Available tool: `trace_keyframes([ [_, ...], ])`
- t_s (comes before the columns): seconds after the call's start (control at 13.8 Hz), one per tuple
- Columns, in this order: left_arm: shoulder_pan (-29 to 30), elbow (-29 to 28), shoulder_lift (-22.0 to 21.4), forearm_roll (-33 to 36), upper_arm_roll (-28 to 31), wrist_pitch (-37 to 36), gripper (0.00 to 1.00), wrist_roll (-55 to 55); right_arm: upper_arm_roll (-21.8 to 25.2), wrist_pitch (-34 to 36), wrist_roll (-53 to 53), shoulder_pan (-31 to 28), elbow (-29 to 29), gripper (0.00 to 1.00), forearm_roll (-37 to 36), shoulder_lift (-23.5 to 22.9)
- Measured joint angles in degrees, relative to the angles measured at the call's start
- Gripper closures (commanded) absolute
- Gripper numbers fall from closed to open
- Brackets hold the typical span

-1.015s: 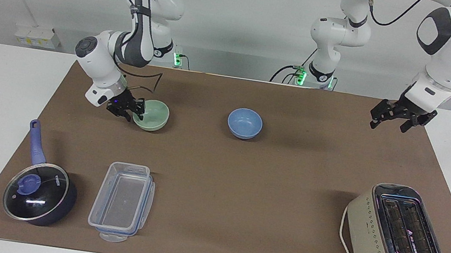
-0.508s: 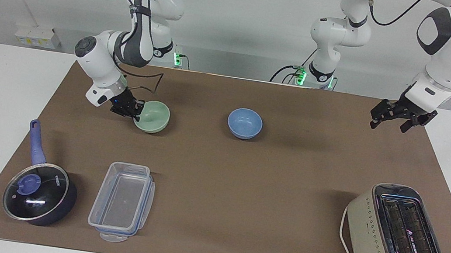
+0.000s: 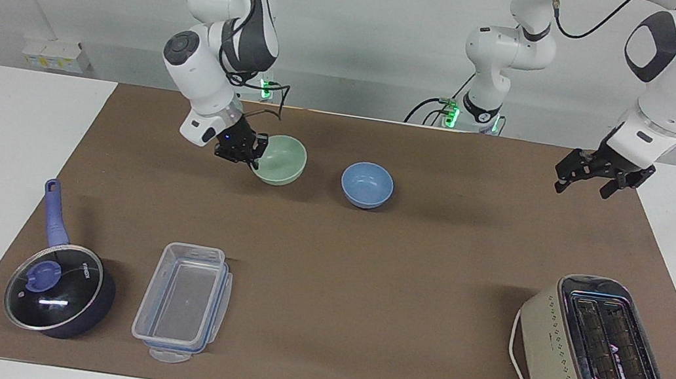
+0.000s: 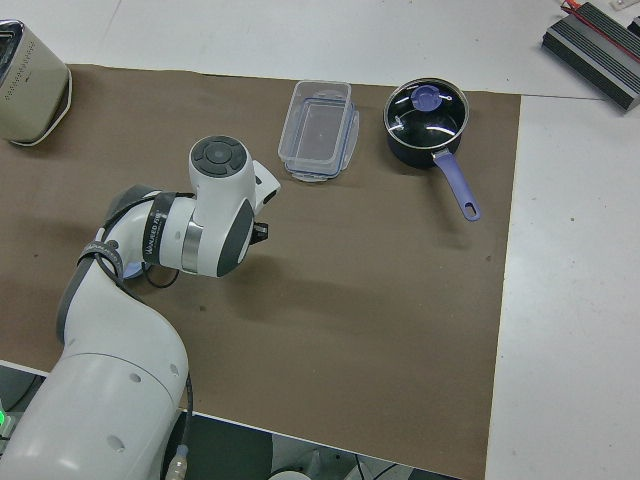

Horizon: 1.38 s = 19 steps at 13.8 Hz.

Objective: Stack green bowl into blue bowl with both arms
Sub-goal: 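Grasp the green bowl's rim with the right gripper and lift it, then lower the green bowl into the blue bowl with the right gripper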

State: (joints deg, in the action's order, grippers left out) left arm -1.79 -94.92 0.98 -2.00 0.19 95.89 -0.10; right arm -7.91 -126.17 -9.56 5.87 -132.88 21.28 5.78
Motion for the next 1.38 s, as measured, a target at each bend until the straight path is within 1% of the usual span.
trace_keyframes([
  [0.29,0.0,0.0,0.0,0.0,0.0,-0.1,0.0,0.0,-0.2,-0.3,11.7,8.7,1.9,1.0,0.0,0.0],
  [0.44,0.0,0.0,0.0,0.0,-0.1,-0.1,0.0,0.0,-0.2,-2.0,16.1,12.4,2.3,1.0,0.0,-0.6],
  [0.58,0.0,0.0,0.0,0.0,0.0,-0.1,0.0,0.0,-0.3,-4.0,21.5,16.6,3.3,1.0,-0.1,-2.0],
  [0.73,0.0,0.0,0.0,0.0,0.0,-0.1,0.0,0.0,-0.3,-4.7,25.2,19.6,5.2,1.0,-1.1,-4.3],
  [1.02,0.0,0.0,0.0,0.0,0.0,-0.1,0.0,0.0,-0.3,-9.2,29.5,21.4,7.0,1.0,-6.7,-8.6],
  [1.38,0.0,0.0,0.0,0.0,0.0,-0.1,0.0,0.0,-0.2,-14.8,31.4,22.6,7.1,1.0,-7.9,-12.1],
])
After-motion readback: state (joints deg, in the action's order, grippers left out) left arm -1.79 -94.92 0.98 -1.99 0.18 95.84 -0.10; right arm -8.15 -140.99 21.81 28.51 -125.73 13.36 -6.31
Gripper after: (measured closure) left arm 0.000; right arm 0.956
